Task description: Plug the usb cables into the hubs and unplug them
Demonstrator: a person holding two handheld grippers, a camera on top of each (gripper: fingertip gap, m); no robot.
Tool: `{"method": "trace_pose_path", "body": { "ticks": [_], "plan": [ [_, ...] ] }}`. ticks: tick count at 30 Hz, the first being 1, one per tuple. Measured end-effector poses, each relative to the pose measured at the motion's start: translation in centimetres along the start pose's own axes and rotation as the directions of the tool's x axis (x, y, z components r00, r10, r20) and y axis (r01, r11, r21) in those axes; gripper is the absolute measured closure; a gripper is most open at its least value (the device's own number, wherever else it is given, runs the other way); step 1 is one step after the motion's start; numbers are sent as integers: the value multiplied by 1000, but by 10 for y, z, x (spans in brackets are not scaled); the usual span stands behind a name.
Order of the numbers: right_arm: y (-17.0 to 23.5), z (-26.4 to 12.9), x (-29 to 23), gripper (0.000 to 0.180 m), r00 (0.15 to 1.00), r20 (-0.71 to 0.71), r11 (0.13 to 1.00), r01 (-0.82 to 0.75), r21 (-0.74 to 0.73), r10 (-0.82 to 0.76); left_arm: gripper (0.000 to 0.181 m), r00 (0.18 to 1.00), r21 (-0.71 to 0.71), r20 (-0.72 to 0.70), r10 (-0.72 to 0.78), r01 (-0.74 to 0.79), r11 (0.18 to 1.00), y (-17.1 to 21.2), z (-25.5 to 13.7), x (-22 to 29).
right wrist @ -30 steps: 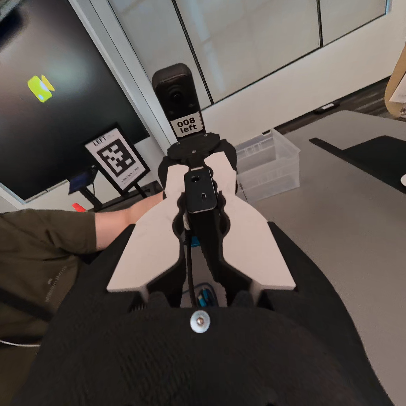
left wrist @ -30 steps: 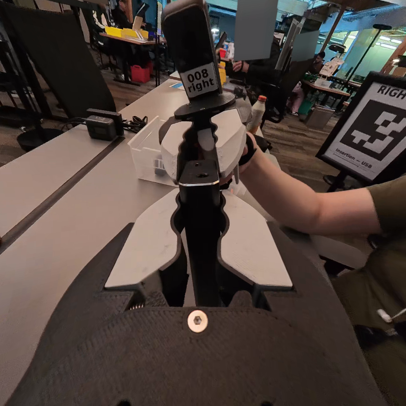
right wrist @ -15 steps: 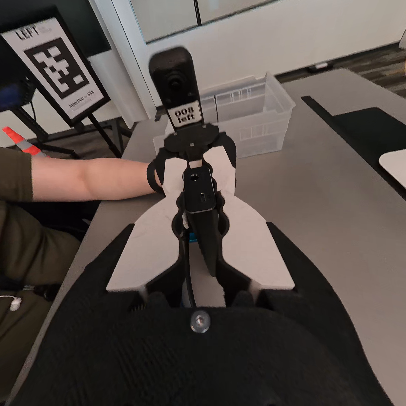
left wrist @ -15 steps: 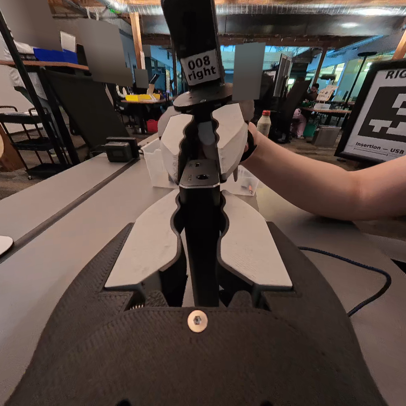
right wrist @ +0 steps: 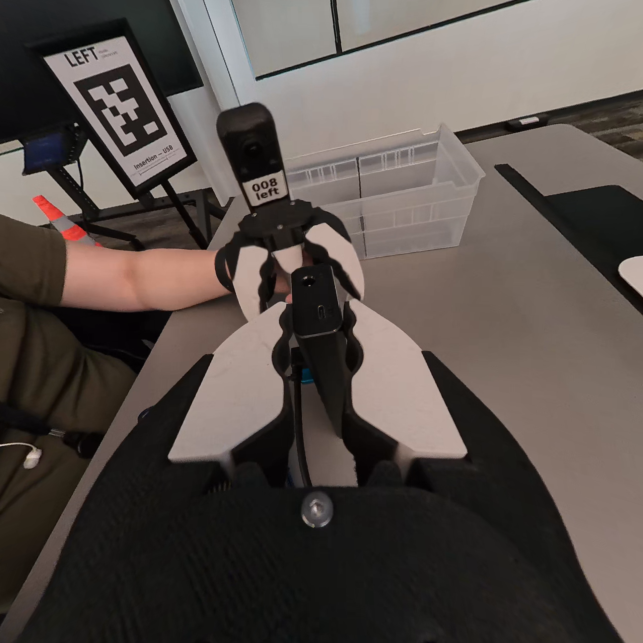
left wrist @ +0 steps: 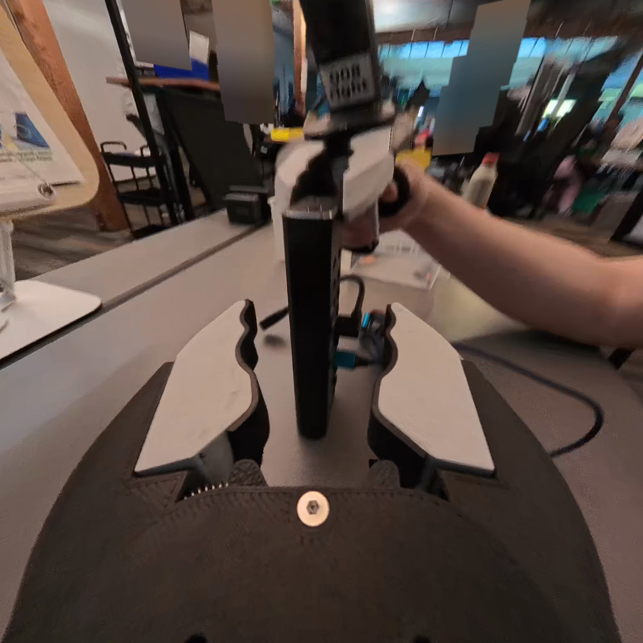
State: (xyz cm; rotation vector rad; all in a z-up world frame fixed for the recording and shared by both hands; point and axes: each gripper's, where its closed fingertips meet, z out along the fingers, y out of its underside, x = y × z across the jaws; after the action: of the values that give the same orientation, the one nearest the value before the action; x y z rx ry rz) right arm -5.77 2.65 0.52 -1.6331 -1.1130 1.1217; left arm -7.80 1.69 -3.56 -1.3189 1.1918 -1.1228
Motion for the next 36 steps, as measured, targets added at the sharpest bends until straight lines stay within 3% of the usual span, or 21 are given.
{"method": "trace_pose_path", "body": {
  "ticks": [3, 6, 16, 23, 27, 33, 36],
  "plan": [
    [1, -3, -1, 151, 1000, 19, 1000, 6, 16, -6, 114, 990, -186, 65, 124, -110, 976, 36, 1, -6],
    [2, -9, -1, 151, 999, 37, 999, 2, 36, -3, 124, 988, -280, 25, 151, -138, 950, 56, 11, -2],
    [3, -16, 2, 151, 999, 51, 998, -13, 69, 9, 132, 994, -129, -84, -68, 57, 990, 29, 15, 5],
    [3, -15, 1, 151, 998, 57, 998, -8, 70, 4, 155, 997, -130, -72, -31, 21, 991, 36, 30, -2],
    [2, -14, 1, 151, 997, 70, 997, -18, 81, 12, 154, 998, -136, -69, 7, -17, 991, 37, 40, -1],
    [1, -13, 2, 151, 996, 79, 994, -36, 99, 28, 154, 990, -143, -126, -60, 42, 989, 37, 43, 1],
    [-1, -13, 7, 150, 999, 30, 994, -33, 104, 30, 155, 995, -142, -85, -57, 44, 989, 37, 43, -1]
  ]
}}
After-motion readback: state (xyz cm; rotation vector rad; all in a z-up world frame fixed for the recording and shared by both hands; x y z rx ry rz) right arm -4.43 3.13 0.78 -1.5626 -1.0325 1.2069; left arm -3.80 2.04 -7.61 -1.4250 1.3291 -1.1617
